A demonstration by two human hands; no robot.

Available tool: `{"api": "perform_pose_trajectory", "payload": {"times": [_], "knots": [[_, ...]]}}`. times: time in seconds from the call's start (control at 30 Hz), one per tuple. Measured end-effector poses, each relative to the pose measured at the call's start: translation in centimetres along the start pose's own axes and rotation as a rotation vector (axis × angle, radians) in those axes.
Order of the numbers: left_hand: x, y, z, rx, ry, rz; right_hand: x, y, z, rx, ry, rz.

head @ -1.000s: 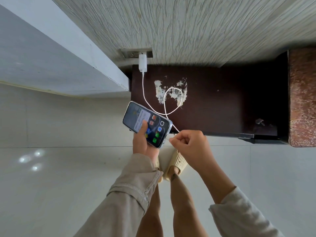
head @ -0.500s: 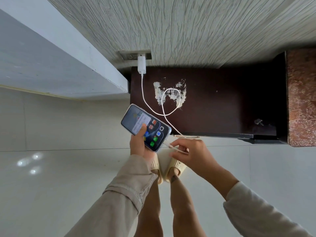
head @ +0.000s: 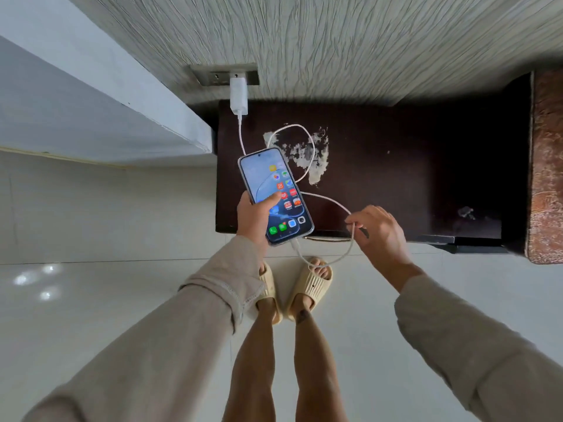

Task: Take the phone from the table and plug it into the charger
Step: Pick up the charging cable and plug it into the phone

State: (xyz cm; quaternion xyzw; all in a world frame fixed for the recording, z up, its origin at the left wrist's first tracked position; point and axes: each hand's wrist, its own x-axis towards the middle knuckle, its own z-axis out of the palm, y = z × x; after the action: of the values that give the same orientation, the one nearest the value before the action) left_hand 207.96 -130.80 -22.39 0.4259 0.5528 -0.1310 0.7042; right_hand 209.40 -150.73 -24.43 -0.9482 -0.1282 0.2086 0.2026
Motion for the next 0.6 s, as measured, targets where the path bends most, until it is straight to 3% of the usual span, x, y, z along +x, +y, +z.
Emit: {"api": "perform_pose_trajectory", "payload": {"times": [0.2, 0.6], "knots": [[5.7, -2.5, 2.0, 0.152, -0.018, -0.048, 1.1, 3.2, 3.2, 0.036, -0.058, 0.139], [12.7, -4.4, 2.3, 0.455, -0.057, 0.09, 1.8, 4.0, 8.0, 0.282, -0.095, 0.278]]}}
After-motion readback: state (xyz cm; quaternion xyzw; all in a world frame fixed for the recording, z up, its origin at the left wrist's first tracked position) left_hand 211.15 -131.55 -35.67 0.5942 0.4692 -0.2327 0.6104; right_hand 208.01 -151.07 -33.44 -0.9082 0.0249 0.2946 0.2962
